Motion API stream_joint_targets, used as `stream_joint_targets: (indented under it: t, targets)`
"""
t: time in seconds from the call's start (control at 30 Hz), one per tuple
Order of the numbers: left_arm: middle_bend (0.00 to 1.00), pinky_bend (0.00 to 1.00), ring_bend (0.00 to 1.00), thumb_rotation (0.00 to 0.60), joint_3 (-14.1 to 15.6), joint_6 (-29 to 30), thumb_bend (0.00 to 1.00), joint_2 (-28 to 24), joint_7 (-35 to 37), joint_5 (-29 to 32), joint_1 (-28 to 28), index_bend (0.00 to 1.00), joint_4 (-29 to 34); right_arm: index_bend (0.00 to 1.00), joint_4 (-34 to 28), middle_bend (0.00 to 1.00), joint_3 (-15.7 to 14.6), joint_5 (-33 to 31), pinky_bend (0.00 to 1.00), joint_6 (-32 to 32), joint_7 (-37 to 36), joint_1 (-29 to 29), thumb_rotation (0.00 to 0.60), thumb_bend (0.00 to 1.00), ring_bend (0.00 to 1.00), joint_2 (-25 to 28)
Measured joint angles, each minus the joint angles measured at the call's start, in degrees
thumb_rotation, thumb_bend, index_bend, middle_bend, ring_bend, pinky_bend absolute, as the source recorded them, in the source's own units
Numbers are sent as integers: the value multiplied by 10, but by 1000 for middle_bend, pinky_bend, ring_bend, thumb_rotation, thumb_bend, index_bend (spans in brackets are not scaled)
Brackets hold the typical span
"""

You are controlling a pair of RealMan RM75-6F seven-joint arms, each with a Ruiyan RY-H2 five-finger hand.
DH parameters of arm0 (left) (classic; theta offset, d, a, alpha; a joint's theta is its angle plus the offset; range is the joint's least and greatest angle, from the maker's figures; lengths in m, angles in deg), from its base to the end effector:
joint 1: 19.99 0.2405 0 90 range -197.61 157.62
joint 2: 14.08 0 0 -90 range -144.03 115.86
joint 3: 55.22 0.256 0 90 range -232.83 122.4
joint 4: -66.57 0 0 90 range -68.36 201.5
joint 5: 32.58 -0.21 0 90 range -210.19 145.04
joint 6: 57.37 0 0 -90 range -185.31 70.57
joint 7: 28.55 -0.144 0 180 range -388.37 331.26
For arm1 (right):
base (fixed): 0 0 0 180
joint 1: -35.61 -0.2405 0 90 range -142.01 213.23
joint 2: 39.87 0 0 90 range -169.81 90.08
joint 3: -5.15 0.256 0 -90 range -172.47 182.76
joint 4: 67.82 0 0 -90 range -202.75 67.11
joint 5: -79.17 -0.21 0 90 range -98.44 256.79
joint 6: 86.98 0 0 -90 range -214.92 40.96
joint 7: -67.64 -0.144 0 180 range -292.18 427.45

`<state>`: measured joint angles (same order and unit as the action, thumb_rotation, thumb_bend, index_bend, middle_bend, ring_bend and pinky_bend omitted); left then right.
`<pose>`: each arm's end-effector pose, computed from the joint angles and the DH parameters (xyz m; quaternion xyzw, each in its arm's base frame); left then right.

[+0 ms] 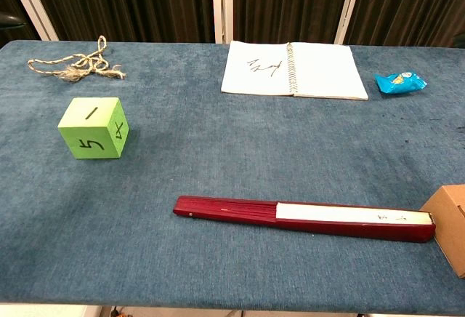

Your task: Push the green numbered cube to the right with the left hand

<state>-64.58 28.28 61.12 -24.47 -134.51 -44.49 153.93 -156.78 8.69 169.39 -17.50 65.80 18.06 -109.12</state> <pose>-0.1812 0.2746 0.1112 -0.6613 -0.2290 -0.5922 0.3994 -0.2716 -0.2439 0.0974 0.6978 -0.3861 0.3892 0.4609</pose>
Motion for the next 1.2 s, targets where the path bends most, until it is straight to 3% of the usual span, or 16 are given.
stream_joint_targets:
  t: [0.3, 0.5, 0.57, 0.63, 0.77, 0.83, 1.0, 1.2]
  targets:
    - [159, 147, 118, 600, 17, -33, 15, -10, 1, 35, 0, 156, -2, 0, -12, 90, -1, 3, 0, 6, 3, -7, 600, 303, 0, 12]
    - [256, 222, 206, 600, 28, -90, 16, -26, -8, 103, 5, 178, 6, 0, -34, 94, -5, 10, 0, 53, 3, 14, 600, 304, 0, 45]
    - [341, 336, 286, 600, 31, -108, 18, -29, -13, 128, 7, 183, 9, 0, -41, 94, -6, 12, 0, 69, 1, 23, 600, 304, 0, 57]
    - [473, 536, 437, 600, 36, -129, 46, -32, -22, 152, 10, 186, 15, 0, -48, 95, -7, 15, 0, 86, 0, 32, 600, 303, 0, 70]
    - [675, 825, 676, 600, 50, -171, 222, -45, -31, 180, 12, 192, 34, 0, -58, 96, -7, 20, 0, 108, 0, 43, 600, 303, 0, 86]
    - [752, 908, 769, 600, 58, -196, 314, -55, -33, 192, 11, 192, 46, 0, -61, 98, -7, 23, 0, 111, 1, 45, 600, 304, 0, 89]
    - [848, 999, 892, 600, 77, -258, 454, -86, -38, 225, 5, 192, 78, 0, -60, 108, -8, 27, 0, 109, 2, 43, 600, 317, 0, 89]
    - [888, 1000, 927, 600, 88, -322, 480, -107, -55, 273, -13, 185, 100, 0, -57, 113, -8, 27, 0, 105, 4, 40, 600, 354, 0, 86]
